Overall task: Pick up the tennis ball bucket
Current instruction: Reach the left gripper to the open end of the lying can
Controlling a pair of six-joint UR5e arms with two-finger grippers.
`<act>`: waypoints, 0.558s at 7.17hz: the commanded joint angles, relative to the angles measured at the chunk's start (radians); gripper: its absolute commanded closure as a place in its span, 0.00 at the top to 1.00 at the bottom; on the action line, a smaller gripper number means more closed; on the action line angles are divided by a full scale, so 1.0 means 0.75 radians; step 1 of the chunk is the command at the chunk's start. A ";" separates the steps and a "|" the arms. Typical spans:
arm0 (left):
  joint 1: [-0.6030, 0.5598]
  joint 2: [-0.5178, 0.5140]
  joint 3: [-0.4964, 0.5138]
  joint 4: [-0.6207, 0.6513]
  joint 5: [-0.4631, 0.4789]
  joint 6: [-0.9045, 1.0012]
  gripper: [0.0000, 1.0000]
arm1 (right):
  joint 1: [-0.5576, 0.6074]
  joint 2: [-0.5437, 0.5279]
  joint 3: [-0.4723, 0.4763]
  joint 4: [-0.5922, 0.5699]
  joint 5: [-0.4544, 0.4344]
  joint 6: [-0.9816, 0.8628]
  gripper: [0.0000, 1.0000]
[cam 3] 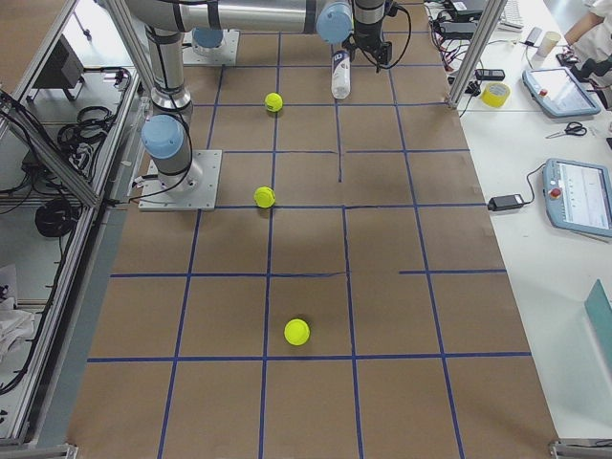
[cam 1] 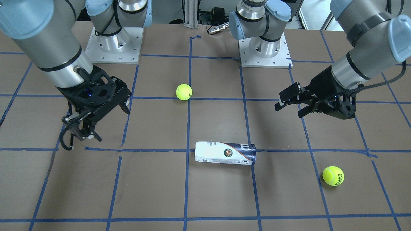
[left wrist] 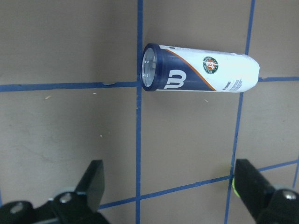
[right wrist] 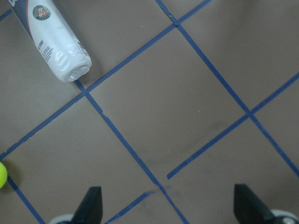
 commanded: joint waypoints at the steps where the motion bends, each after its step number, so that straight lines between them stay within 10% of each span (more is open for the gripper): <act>1: 0.000 -0.120 -0.006 0.067 -0.065 0.012 1.00 | -0.023 -0.095 0.004 0.079 -0.106 0.206 1.00; 4: -0.002 -0.304 -0.028 0.149 -0.233 -0.013 1.00 | -0.017 -0.175 0.006 0.194 -0.176 0.677 1.00</act>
